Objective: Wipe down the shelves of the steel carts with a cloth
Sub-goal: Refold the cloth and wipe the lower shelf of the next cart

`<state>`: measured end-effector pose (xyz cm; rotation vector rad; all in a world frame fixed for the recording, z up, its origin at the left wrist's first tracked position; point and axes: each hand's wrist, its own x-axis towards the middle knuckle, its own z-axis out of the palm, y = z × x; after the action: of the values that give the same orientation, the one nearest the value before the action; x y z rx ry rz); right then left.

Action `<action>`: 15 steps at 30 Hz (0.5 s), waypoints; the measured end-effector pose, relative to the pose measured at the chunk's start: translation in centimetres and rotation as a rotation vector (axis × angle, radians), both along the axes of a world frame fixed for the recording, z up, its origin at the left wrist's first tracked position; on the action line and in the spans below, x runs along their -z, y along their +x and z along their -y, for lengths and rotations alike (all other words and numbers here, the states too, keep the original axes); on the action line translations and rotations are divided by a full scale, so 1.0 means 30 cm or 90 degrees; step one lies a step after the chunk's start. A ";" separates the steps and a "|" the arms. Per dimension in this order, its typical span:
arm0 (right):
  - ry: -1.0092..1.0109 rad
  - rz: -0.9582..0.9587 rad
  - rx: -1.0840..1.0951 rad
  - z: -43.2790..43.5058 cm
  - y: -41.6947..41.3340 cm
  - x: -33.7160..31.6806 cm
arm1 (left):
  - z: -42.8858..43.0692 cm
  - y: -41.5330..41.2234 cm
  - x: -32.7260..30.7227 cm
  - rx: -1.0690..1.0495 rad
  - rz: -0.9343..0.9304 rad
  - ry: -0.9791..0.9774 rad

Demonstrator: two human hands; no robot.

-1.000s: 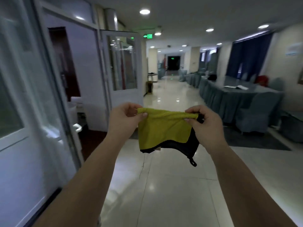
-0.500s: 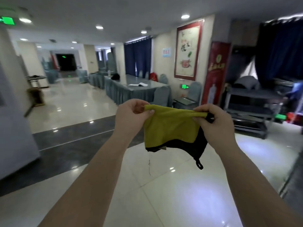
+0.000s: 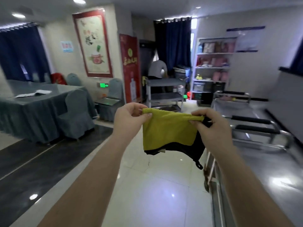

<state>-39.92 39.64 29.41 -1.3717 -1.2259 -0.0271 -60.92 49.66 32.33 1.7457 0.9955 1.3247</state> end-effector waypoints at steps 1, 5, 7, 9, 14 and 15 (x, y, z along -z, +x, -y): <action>0.004 0.003 0.037 -0.024 0.013 0.022 | -0.066 0.032 0.017 0.041 0.004 -0.004; -0.009 -0.064 0.184 -0.091 0.036 0.137 | -0.286 0.164 0.100 0.207 -0.024 -0.022; -0.026 -0.115 0.253 -0.106 0.037 0.201 | -0.371 0.241 0.155 0.279 -0.058 -0.042; -0.053 -0.142 0.318 -0.108 0.042 0.258 | -0.430 0.323 0.213 0.346 -0.085 -0.063; -0.113 -0.192 0.470 -0.083 0.093 0.376 | -0.488 0.558 0.355 0.507 -0.140 -0.111; -0.117 -0.204 0.498 -0.078 0.109 0.404 | -0.492 0.613 0.385 0.539 -0.152 -0.124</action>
<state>-36.64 41.97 17.28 -1.8618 -0.3826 -0.2360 -42.51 64.42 20.77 1.8747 0.3791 0.4746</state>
